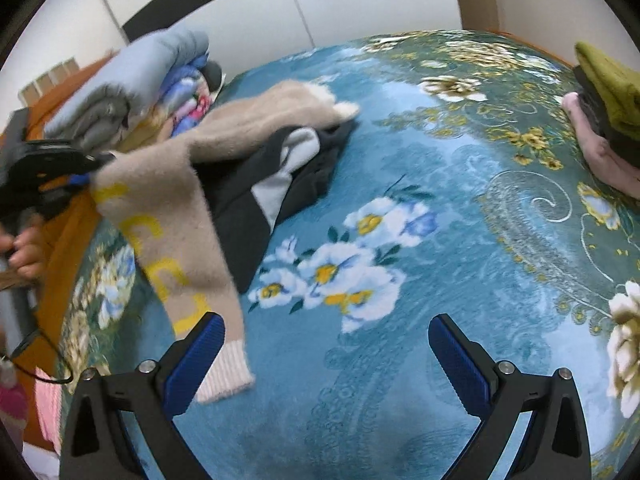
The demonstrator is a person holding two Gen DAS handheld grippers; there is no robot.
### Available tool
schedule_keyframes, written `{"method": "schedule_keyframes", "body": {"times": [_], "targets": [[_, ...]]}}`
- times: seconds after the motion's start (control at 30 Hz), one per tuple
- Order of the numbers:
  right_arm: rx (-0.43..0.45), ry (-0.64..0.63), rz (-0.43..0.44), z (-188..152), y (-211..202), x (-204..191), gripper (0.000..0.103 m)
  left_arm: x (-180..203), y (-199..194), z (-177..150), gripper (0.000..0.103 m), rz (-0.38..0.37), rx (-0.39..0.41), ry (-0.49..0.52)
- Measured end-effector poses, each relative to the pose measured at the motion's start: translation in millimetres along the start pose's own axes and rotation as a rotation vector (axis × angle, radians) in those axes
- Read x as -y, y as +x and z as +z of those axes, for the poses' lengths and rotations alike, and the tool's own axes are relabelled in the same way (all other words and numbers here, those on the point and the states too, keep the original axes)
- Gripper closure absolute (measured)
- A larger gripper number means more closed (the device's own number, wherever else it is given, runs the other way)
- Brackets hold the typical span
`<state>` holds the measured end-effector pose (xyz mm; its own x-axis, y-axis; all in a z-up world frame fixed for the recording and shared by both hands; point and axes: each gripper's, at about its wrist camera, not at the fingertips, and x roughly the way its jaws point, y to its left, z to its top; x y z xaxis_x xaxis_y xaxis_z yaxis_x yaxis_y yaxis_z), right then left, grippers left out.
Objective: Fold clothes
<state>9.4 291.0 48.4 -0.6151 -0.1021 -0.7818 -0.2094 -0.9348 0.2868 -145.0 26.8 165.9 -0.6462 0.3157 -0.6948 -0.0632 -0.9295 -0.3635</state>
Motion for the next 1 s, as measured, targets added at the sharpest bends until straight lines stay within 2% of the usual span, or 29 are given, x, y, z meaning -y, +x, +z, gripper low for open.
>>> {"method": "schedule_keyframes", "body": {"times": [0.07, 0.2, 0.37, 0.57, 0.7, 0.8, 0.87, 0.93, 1.0], "targets": [[0.021, 0.03, 0.007, 2.8, -8.3, 9.5, 0.0, 23.2, -27.8, -2.4, 0.097, -0.047, 0.044, 0.048], [0.083, 0.096, 0.004, 7.5, -29.3, 35.5, 0.0, 64.6, -74.2, -10.0, 0.097, -0.114, 0.121, 0.136], [0.135, 0.215, 0.048, 9.3, -49.8, 67.8, 0.0, 103.5, -93.7, -15.5, 0.098, -0.131, 0.096, 0.2], [0.226, 0.221, 0.115, 11.1, -77.0, 76.1, 0.0, 175.1, -123.9, -35.2, 0.098, -0.303, 0.108, 0.377], [0.263, 0.267, 0.084, 10.2, -86.8, 89.4, 0.0, 227.2, -78.6, -51.6, 0.097, -0.355, -0.008, 0.489], [0.275, 0.341, 0.046, 7.6, -90.7, 108.5, 0.0, 252.8, -20.4, -70.7, 0.097, -0.346, -0.17, 0.524], [0.275, 0.404, 0.028, 5.3, -91.0, 123.9, 0.0, 258.4, 29.5, -84.8, 0.097, -0.294, -0.303, 0.508], [0.27, 0.449, 0.009, 2.5, -90.2, 134.9, 0.0, 253.7, 76.8, -98.4, 0.097, -0.272, -0.442, 0.446], [0.265, 0.491, -0.008, 0.1, -88.8, 145.3, 0.0, 248.1, 93.0, -106.4, 0.097, -0.289, -0.505, 0.396]]}}
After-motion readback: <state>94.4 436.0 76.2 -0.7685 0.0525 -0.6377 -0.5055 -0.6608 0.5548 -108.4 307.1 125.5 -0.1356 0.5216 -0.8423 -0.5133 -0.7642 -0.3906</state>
